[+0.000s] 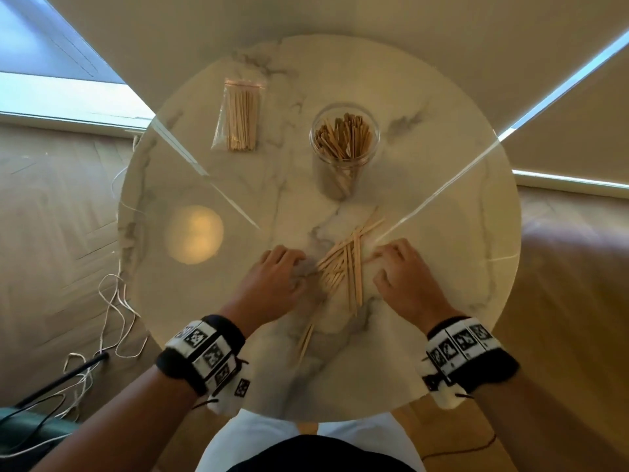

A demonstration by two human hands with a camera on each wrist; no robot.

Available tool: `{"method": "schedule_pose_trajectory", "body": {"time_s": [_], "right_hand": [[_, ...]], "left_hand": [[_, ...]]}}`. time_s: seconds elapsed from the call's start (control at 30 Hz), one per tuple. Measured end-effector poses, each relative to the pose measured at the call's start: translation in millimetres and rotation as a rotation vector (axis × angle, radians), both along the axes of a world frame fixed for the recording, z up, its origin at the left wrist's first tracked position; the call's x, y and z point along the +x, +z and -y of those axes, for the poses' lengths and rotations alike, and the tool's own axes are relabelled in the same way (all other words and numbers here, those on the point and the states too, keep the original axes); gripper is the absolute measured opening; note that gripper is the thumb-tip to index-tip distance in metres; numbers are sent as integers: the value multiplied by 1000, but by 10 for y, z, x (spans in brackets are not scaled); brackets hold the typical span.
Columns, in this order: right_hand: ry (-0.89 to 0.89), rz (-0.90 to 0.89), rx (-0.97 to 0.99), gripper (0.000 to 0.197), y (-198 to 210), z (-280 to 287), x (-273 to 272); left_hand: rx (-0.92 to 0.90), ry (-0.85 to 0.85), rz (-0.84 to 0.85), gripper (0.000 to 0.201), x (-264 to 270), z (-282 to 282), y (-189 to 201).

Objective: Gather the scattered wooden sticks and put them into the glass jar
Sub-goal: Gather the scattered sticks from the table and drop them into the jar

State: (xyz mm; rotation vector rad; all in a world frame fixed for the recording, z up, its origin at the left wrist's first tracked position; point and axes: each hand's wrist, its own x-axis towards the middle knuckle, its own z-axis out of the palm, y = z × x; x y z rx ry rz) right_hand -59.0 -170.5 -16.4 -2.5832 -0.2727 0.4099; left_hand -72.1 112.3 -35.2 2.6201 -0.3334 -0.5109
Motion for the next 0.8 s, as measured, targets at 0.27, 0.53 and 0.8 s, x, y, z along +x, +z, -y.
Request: {"method": "schedule_pose_trajectory", "body": {"time_s": [0.27,0.53,0.8], "right_hand": [[373,23,91,22,-114,-908,-1219],[82,53,37,25,-161,-950,-1046],[-760,-41,69,28,-10,-729,-727]], "left_hand": [[53,-142,10,37,-522,-595,-150],[-260,-198,-125,38,-460,-323,-10],[-316,-83,-4,39,207,-156,63]]}}
